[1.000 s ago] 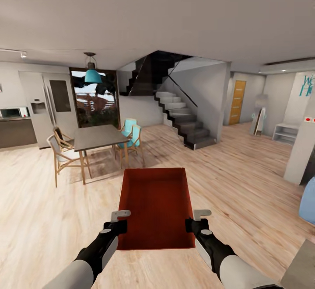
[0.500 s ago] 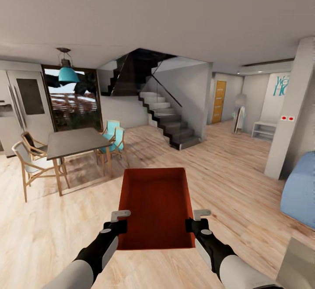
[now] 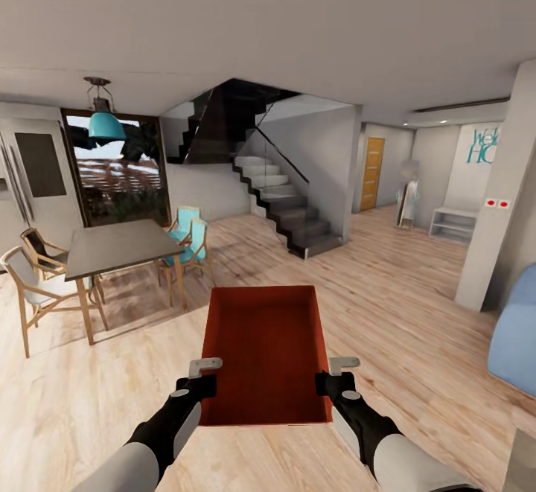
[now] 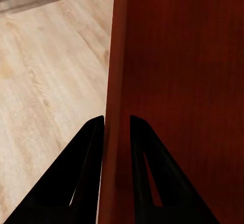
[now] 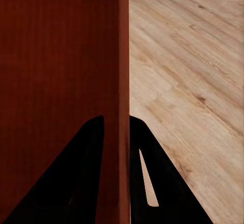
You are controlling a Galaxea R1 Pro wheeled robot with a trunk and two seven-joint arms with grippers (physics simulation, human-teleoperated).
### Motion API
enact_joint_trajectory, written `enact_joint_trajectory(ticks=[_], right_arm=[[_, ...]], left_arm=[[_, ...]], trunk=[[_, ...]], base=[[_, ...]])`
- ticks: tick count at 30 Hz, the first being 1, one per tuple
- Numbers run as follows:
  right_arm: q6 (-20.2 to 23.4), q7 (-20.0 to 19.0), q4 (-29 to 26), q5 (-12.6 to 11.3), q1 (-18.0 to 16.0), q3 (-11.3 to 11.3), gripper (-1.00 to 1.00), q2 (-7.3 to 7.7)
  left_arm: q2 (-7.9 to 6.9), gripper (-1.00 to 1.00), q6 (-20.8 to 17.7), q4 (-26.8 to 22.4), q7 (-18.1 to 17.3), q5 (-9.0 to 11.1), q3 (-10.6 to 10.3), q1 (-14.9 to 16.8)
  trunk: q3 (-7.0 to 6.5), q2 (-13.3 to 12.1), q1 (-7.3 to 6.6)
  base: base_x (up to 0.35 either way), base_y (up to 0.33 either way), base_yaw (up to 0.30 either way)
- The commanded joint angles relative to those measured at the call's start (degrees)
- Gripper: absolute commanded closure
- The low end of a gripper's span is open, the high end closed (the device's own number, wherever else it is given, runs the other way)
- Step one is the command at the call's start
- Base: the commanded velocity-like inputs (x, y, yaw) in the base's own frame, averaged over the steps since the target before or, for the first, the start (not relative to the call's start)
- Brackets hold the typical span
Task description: Move the two storage containers from the living room to the garage. In the garage, place one container on the floor and stack the other container on top of it (either order is fine).
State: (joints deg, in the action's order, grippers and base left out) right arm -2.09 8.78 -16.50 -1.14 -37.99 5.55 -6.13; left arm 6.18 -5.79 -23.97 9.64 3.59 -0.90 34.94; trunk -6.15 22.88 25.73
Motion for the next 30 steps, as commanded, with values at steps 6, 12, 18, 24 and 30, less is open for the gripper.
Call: enact_joint_trajectory(ticks=[6,12,18,24,30], right_arm=[[-0.2,-0.5,-0.3,-0.8,0.0,-0.1,1.0,-0.21],[-0.2,-0.5,-0.4,-0.8,0.0,-0.1,1.0,-0.21],[-0.2,-0.6,-0.4,-0.8,0.0,-0.1,1.0,-0.2],[-0.1,-0.3,-0.4,-0.8,0.0,-0.1,1.0,-0.27],[-0.1,0.0,-0.4,-0.8,0.0,-0.1,1.0,-0.29]], left_arm=[[0.06,1.0,1.8,-0.3,2.0,1.7,1.2,0.0],[0.06,1.0,1.8,-0.3,2.0,1.7,1.2,0.0],[0.06,1.0,1.8,-0.3,2.0,1.7,1.2,0.0],[0.06,1.0,1.8,-0.3,2.0,1.7,1.2,0.0],[0.06,1.0,1.8,-0.4,2.0,1.7,1.2,0.0]], trunk=[[0.02,0.0,0.05],[0.02,0.0,0.05],[0.02,0.0,0.05],[0.02,0.0,0.05],[0.02,0.0,0.05]], base=[[0.323,0.0,0.0],[0.323,0.0,0.0],[0.323,0.0,0.0],[0.322,0.0,-0.125],[0.323,0.0,-0.233]])
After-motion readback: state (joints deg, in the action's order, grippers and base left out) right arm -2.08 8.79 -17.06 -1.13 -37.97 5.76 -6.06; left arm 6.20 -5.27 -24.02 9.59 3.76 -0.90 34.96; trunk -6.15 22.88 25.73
